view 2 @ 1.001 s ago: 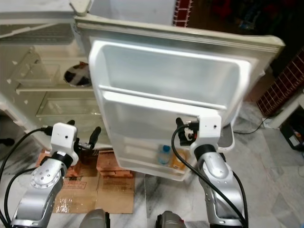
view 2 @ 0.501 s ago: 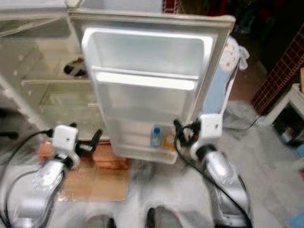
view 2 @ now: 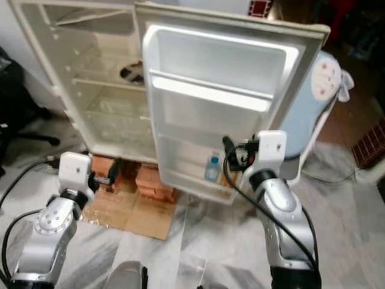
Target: Restocking fridge
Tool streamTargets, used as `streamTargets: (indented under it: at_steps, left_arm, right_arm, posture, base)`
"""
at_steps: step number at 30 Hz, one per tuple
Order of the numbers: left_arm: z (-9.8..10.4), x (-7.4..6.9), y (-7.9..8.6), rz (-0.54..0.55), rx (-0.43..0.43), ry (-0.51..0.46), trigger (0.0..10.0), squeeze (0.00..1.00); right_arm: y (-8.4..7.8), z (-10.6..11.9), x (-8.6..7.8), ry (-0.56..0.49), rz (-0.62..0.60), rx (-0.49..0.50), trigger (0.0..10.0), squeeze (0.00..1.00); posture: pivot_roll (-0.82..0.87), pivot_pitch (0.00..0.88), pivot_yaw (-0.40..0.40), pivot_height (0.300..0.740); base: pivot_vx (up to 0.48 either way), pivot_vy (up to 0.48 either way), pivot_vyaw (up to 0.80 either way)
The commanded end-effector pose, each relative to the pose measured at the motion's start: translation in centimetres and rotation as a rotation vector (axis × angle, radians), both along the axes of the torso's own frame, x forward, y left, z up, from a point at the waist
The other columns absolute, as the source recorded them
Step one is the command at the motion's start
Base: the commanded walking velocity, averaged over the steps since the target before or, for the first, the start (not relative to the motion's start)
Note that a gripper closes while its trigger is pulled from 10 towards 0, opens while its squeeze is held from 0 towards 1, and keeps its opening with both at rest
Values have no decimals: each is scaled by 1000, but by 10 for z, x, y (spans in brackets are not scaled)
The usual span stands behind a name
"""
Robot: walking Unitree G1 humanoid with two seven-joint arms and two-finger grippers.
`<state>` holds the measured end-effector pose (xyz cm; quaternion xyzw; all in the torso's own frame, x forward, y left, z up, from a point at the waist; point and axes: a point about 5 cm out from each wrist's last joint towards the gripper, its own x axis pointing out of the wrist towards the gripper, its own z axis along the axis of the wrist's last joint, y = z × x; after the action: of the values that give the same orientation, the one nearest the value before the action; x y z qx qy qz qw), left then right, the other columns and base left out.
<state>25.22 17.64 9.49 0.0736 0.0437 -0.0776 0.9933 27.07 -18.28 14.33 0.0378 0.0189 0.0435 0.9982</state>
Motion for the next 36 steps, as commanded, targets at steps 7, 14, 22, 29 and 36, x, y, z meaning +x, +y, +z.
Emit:
streamTargets:
  at_steps: [7, 14, 22, 29, 36]
  left_arm:
    - [-13, -12, 2, 23, -19, 52, 10000, 0]
    - [-13, -10, -3, 12, -23, 43, 10000, 0]
    - [-10, -8, 0, 19, -24, 24, 10000, 0]
    - [-10, -8, -3, 13, -37, 18, 10000, 0]
    - [-8, -6, -4, 16, -42, 9, 10000, 0]
  right_arm:
    - [2, 2, -1, -43, -12, -12, 10000, 0]
    - [0, 8, 6, -63, -47, -14, 10000, 0]
    - [-1, 15, 20, -91, -60, -29, 10000, 0]
    - [-3, 20, 30, -112, -66, -52, 10000, 0]
    - [-5, 28, 39, -146, -74, -63, 10000, 0]
  posture:
    - [1, 20, -18, 739]
    - [5, 7, -29, 740]
    - [7, 17, -34, 740]
    - [2, 24, -34, 740]
    - [5, 33, -36, 740]
  base:
    - [0, 0, 0]
    - [0, 0, 0]
    - [0, -135, -113]
    - [0, -349, 0]
    - [0, -369, 0]
